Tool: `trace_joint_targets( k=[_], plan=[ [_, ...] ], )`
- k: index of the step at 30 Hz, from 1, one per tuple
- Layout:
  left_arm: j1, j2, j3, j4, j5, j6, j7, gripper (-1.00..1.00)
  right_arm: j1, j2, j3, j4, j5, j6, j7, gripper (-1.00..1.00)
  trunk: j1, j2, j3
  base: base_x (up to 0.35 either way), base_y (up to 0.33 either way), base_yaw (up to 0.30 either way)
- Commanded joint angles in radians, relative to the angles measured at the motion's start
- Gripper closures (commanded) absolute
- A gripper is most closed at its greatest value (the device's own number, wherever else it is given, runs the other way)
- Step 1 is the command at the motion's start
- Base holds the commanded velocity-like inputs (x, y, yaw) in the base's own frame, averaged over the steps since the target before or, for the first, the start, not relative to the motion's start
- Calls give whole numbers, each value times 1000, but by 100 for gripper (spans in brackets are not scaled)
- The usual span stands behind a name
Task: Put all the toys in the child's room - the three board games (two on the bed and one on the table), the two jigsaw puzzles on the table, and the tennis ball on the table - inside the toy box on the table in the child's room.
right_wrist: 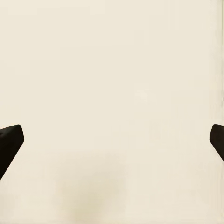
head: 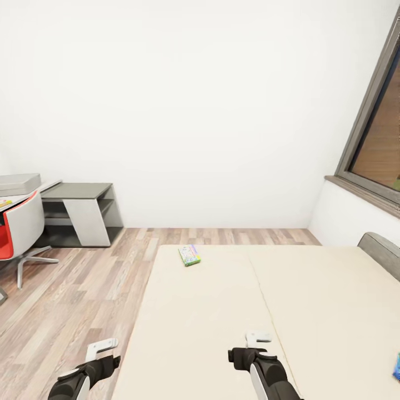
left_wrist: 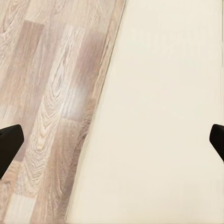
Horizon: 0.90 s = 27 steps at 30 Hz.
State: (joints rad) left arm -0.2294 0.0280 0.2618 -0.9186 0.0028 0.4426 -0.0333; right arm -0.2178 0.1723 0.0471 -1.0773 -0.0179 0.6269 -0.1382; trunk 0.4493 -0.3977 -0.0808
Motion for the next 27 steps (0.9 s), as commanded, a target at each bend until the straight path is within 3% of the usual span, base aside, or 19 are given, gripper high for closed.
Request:
trace_joint_targets(
  k=[1, 27],
  plan=[
    [-1, 0, 2, -2, 0, 6, -3, -100, -1, 0, 2, -1, -2, 5, -6, -100, 1, -2, -2, 0, -187, 0],
    [-1, 0, 2, -2, 0, 6, -3, -100, 0, 0, 2, -1, -2, 5, -6, -100, 1, -2, -2, 0, -187, 0]
  ],
)
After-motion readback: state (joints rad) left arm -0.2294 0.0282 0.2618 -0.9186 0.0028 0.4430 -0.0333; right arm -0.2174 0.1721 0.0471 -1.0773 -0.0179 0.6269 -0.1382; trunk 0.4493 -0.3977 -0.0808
